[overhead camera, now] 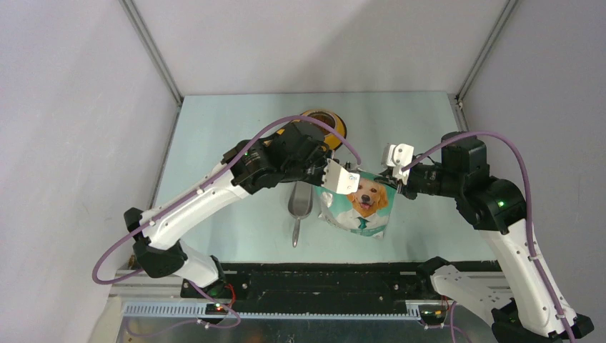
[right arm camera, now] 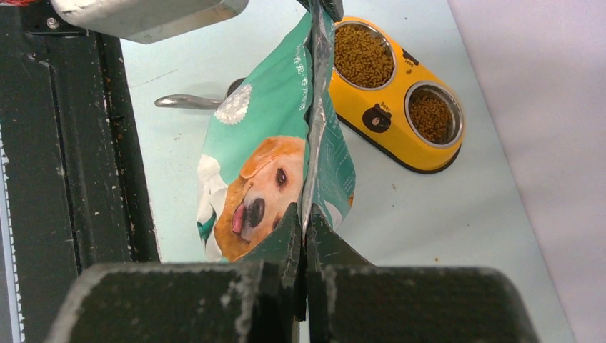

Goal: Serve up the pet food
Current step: Close the pet food bag at the center of the board.

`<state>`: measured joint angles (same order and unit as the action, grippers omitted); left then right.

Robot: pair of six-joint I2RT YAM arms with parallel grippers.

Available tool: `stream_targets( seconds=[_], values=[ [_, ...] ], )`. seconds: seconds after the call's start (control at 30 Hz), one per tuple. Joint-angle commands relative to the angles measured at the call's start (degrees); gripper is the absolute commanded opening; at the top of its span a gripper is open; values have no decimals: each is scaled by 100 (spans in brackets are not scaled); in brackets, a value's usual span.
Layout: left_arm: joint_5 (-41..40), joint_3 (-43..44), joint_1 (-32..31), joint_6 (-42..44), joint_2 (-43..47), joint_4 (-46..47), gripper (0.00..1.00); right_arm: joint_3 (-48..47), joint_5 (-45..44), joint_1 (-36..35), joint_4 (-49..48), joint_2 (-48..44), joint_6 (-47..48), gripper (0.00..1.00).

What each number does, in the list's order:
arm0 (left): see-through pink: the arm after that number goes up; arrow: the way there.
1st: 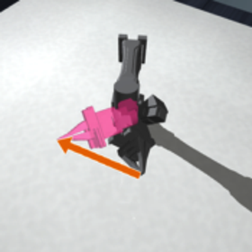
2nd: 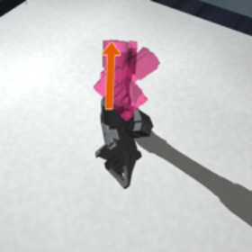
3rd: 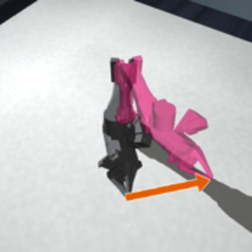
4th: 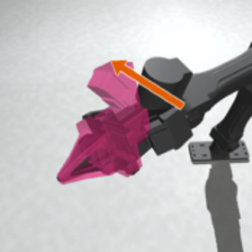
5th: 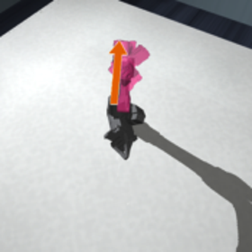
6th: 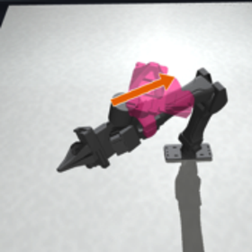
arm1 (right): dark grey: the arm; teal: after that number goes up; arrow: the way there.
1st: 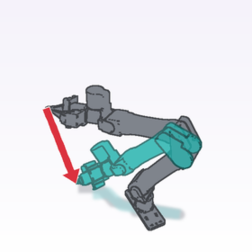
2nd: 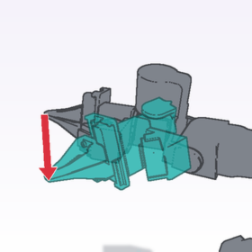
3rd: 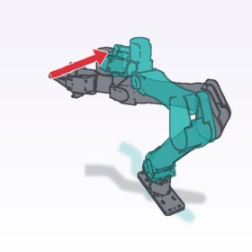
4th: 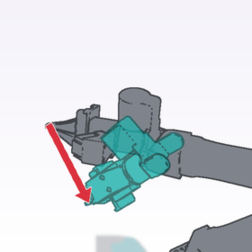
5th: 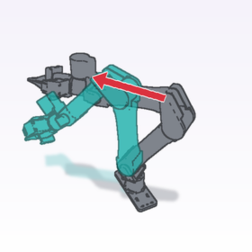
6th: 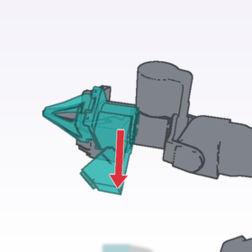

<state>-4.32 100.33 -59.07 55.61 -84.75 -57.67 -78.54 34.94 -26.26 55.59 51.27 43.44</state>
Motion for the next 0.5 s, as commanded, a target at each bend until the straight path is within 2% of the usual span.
stream_targets(
  seconds=[0.0, 0.07, 0.17, 0.23, 0.27, 0.3, 0.33, 0.4, 0.47],
  values=[
    [-627, -1, 283, 441, 85, -794, 0, -110, -11, -39, 96, -185, -86, 0],
    [-483, 38, 305, 482, 211, -697, 0, -109, -20, -45, 100, -182, -88, 0],
    [-1185, -58, 304, 368, 202, -118, 0, -111, -60, -41, 83, -174, -124, 0],
    [-1696, -2, 296, 156, 121, 353, 12, -104, -102, -44, 67, -182, -161, 2],
    [-1771, 32, 293, 32, 109, 527, 27, -108, -106, -45, 62, -197, -167, 3],
    [-1740, 107, 289, 4, 122, 550, 62, -104, -102, -54, 56, -214, -168, 4],
    [-1670, 139, 277, -20, 186, 503, 90, -107, -93, -54, 56, -222, -169, 6],
    [-1420, 152, 212, -11, 342, 394, 98, -103, -86, -47, 73, -249, -176, 8],
    [-1453, 35, 94, 33, 535, 517, 99, -100, -88, -57, 74, -274, -192, 13]
  ],
)
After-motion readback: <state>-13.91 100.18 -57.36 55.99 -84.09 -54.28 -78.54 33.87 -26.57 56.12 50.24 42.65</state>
